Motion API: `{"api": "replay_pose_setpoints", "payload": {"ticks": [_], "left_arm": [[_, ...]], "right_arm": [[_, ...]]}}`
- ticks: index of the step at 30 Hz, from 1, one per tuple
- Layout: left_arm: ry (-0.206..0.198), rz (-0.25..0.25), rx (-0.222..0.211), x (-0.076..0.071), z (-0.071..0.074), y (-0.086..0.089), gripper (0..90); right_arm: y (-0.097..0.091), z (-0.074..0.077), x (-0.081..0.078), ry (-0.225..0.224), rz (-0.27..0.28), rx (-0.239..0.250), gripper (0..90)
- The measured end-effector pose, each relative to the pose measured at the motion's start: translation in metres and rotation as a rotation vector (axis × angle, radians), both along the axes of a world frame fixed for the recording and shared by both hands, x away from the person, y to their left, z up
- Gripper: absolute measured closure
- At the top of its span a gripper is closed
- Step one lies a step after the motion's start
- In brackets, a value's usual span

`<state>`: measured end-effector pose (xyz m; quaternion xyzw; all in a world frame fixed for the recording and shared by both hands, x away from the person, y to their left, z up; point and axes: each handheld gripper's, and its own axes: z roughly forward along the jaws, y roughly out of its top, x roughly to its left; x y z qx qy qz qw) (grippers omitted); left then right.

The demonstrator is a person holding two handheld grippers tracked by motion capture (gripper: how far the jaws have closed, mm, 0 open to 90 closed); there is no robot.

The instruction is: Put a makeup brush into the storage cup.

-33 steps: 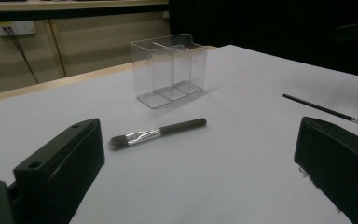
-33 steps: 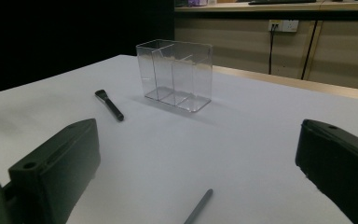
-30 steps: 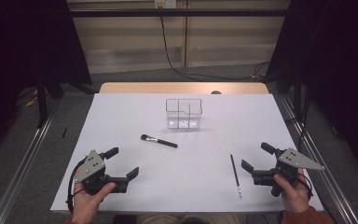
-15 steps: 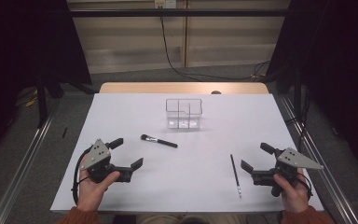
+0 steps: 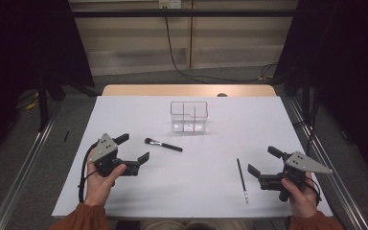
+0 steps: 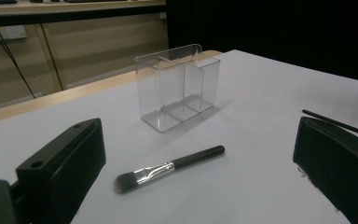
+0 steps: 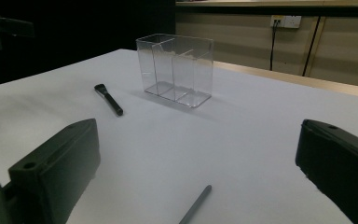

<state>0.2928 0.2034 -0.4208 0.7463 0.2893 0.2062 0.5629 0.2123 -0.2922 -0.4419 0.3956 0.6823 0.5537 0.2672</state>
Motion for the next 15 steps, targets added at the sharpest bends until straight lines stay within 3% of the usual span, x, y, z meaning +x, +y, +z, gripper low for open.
{"api": "replay_pose_setpoints", "payload": {"ticks": [6, 9, 15], "left_arm": [[-0.009, -0.010, -0.001, 0.013, 0.006, -0.006, 2.3], [-0.007, -0.012, 0.024, 0.023, 0.010, -0.013, 2.3], [0.008, -0.027, 0.012, 0.033, 0.010, -0.021, 2.5]], "right_arm": [[0.001, 0.000, 0.000, 0.004, 0.000, 0.005, 0.0], [0.001, 0.000, 0.000, 0.004, 0.000, 0.006, 0.0], [0.000, 0.000, 0.000, 0.001, 0.003, 0.004, 0.0]]}}
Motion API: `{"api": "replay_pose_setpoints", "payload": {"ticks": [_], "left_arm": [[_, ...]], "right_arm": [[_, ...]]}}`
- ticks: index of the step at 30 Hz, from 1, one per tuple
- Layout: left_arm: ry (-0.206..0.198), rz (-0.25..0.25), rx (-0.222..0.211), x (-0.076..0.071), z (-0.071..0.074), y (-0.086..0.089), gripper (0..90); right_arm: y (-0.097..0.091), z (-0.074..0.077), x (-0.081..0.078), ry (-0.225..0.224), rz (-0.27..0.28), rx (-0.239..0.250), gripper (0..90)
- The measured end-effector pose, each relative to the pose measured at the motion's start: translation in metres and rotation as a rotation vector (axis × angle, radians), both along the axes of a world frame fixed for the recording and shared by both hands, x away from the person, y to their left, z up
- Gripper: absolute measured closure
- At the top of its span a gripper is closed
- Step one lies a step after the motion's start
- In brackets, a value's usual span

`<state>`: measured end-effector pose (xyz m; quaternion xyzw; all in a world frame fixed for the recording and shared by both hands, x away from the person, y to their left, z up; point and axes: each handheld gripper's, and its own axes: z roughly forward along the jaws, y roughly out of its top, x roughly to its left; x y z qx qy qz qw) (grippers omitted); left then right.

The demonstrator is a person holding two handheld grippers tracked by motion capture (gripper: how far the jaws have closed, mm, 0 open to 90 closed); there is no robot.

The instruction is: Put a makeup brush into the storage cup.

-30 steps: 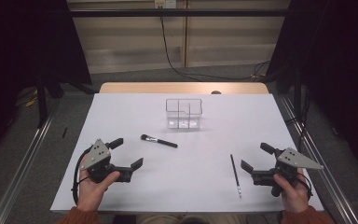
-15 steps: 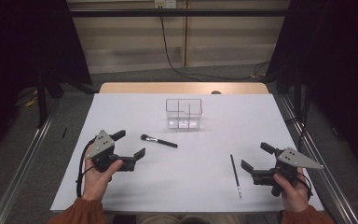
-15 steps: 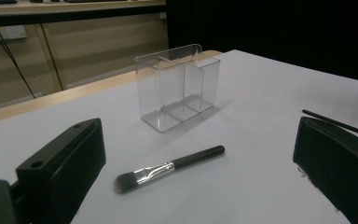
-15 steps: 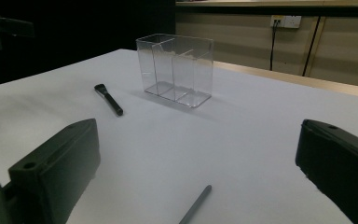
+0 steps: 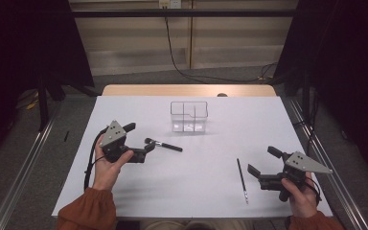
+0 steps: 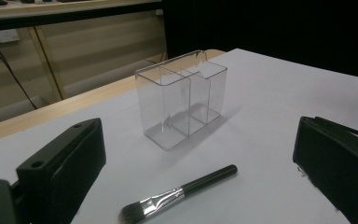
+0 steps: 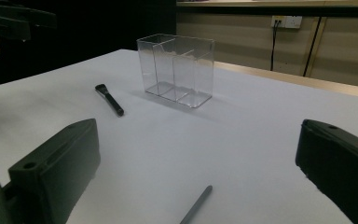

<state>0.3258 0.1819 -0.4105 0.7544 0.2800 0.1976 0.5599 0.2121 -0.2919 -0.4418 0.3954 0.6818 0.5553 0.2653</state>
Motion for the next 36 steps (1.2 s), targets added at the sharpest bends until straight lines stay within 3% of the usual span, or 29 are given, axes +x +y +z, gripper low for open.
{"api": "replay_pose_setpoints", "payload": {"ticks": [11, 19, 28, 30, 36], "left_arm": [[0.012, -0.034, 0.024, 0.021, 0.005, -0.014, 2.8], [-0.026, -0.015, 0.026, 0.032, 0.013, -0.024, 3.6], [0.038, -0.027, 0.059, 0.051, 0.010, -0.030, 3.5], [0.076, -0.043, 0.082, 0.057, 0.007, -0.031, 3.2], [0.104, -0.065, 0.136, 0.062, 0.006, -0.036, 2.2]], "right_arm": [[0.000, 0.000, 0.000, 0.004, 0.001, 0.002, 0.0], [0.000, 0.000, 0.000, 0.005, 0.001, 0.001, 0.0], [0.000, 0.000, 0.000, 0.006, 0.003, 0.000, 0.0], [0.000, -0.001, 0.000, 0.013, 0.001, -0.003, 0.0], [-0.001, -0.001, 0.001, 0.013, 0.000, -0.001, 0.0]]}}
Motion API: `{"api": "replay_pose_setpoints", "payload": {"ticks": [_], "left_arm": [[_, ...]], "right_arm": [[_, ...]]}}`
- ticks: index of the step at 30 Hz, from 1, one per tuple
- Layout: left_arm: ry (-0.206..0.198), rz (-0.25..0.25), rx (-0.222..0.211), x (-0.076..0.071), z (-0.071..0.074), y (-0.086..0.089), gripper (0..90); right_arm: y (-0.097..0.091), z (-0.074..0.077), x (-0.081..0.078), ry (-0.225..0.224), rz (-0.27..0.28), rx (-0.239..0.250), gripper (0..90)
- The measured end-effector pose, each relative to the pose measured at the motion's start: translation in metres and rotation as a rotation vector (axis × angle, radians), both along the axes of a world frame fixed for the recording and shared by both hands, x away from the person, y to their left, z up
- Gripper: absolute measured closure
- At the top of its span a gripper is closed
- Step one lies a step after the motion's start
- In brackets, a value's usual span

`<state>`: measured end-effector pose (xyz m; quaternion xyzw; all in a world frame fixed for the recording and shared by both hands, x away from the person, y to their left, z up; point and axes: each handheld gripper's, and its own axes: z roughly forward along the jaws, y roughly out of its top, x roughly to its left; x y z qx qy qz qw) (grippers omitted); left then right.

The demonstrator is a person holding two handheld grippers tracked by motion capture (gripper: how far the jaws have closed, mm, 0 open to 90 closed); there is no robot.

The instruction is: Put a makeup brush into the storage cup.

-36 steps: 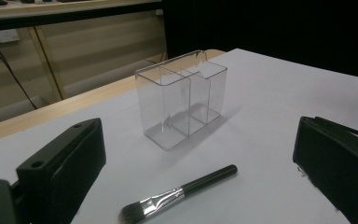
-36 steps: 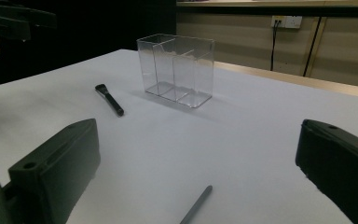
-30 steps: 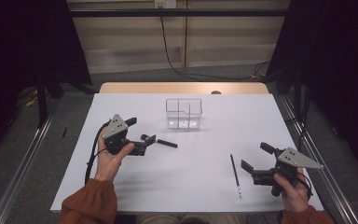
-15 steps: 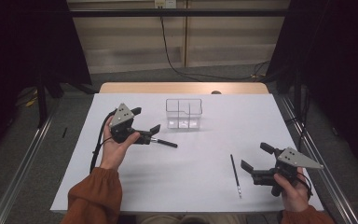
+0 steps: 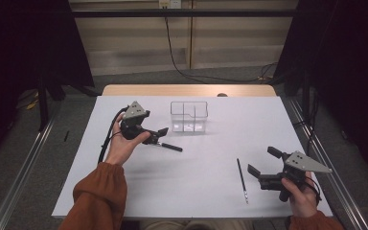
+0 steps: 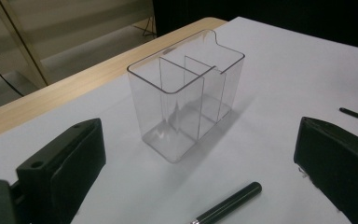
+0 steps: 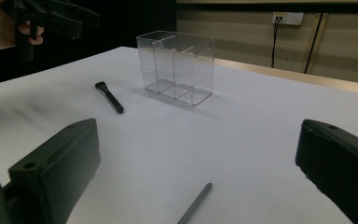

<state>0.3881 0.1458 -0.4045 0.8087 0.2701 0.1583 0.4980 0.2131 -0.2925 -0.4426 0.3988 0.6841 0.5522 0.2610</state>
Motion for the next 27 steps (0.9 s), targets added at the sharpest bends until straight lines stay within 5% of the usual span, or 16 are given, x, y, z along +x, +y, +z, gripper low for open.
{"api": "replay_pose_setpoints", "payload": {"ticks": [4, 7, 10, 18, 26, 27], "left_arm": [[0.039, -0.005, 0.045, 0.003, 0.002, -0.003, 2.7], [0.034, -0.030, 0.124, 0.005, 0.005, -0.005, 3.1], [0.069, -0.046, 0.126, 0.007, 0.005, -0.006, 3.2], [0.109, -0.124, 0.277, 0.015, 0.006, -0.014, 5.4], [0.205, -0.181, 0.375, 0.023, -0.003, -0.020, 6.0], [0.211, -0.192, 0.420, 0.025, -0.005, -0.023, 6.2]], "right_arm": [[0.000, 0.000, 0.000, -0.001, 0.002, -0.001, 0.0], [0.000, 0.000, 0.000, 0.002, 0.004, 0.000, 0.0], [0.000, 0.000, 0.000, 0.002, 0.002, 0.001, 0.0], [0.000, 0.000, 0.000, 0.000, 0.006, -0.004, 0.0], [0.001, -0.001, 0.001, 0.010, 0.011, 0.003, 0.0], [0.001, -0.001, 0.001, 0.012, 0.011, 0.003, 0.0]]}}
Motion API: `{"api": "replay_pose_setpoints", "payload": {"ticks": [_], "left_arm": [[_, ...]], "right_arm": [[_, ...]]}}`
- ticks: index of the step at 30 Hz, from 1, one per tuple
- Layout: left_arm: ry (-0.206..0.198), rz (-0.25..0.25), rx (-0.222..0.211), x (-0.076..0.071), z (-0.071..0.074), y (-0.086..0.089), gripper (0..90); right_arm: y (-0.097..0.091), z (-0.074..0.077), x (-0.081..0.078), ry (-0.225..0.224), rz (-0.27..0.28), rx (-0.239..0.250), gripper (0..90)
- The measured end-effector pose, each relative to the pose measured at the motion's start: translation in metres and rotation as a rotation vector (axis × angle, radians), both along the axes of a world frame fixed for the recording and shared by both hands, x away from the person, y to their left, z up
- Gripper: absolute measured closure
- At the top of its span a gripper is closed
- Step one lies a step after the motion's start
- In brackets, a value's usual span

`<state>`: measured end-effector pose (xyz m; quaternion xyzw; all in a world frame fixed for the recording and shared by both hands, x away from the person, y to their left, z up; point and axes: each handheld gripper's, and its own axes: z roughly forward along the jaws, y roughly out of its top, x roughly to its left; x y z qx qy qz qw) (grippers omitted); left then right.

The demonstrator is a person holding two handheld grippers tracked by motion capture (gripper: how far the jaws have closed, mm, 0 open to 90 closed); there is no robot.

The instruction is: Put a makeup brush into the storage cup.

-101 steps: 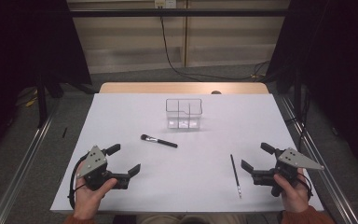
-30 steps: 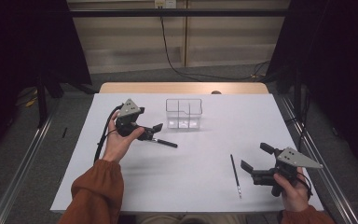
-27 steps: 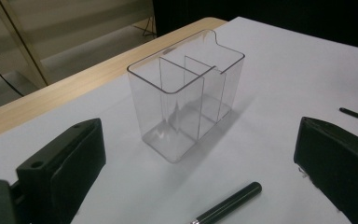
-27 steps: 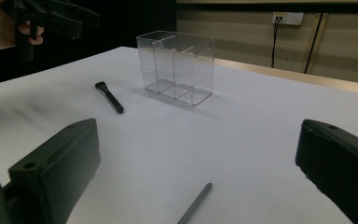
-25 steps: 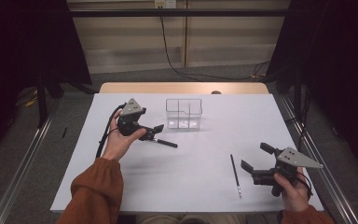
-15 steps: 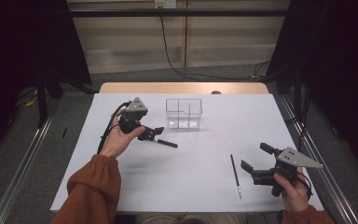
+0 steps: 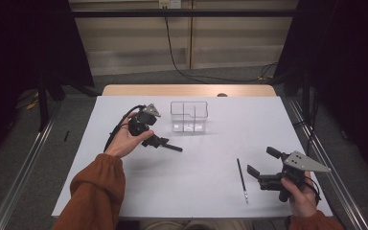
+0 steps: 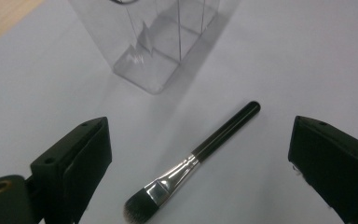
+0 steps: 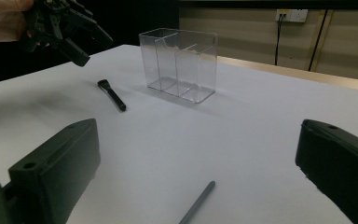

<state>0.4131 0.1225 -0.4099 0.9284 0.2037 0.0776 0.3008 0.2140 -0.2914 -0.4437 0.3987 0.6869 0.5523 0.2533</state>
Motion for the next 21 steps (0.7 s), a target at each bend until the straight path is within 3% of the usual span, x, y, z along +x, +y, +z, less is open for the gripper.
{"api": "replay_pose_setpoints", "payload": {"ticks": [2, 5, 9, 12, 14, 21], "left_arm": [[0.040, 0.016, 0.025, 0.002, -0.003, -0.003, 6.0], [0.092, 0.000, 0.078, 0.007, -0.005, -0.006, 6.4], [0.118, -0.042, 0.107, 0.010, -0.006, -0.011, 5.9], [0.116, -0.028, 0.131, 0.014, -0.007, -0.013, 5.5], [0.131, -0.051, 0.138, 0.016, -0.008, -0.013, 5.3], [0.169, -0.090, 0.216, 0.021, -0.019, -0.016, 6.3]], "right_arm": [[0.000, 0.000, 0.000, -0.001, 0.003, -0.001, 0.0], [0.000, 0.000, 0.000, 0.009, 0.003, -0.004, 0.0], [0.000, -0.001, 0.000, 0.016, 0.008, -0.006, 0.0], [0.000, -0.001, 0.000, 0.014, 0.010, -0.010, 0.0], [0.000, -0.001, 0.000, 0.011, 0.013, -0.008, 0.0], [0.001, -0.001, 0.000, 0.015, 0.012, -0.007, 0.0]]}}
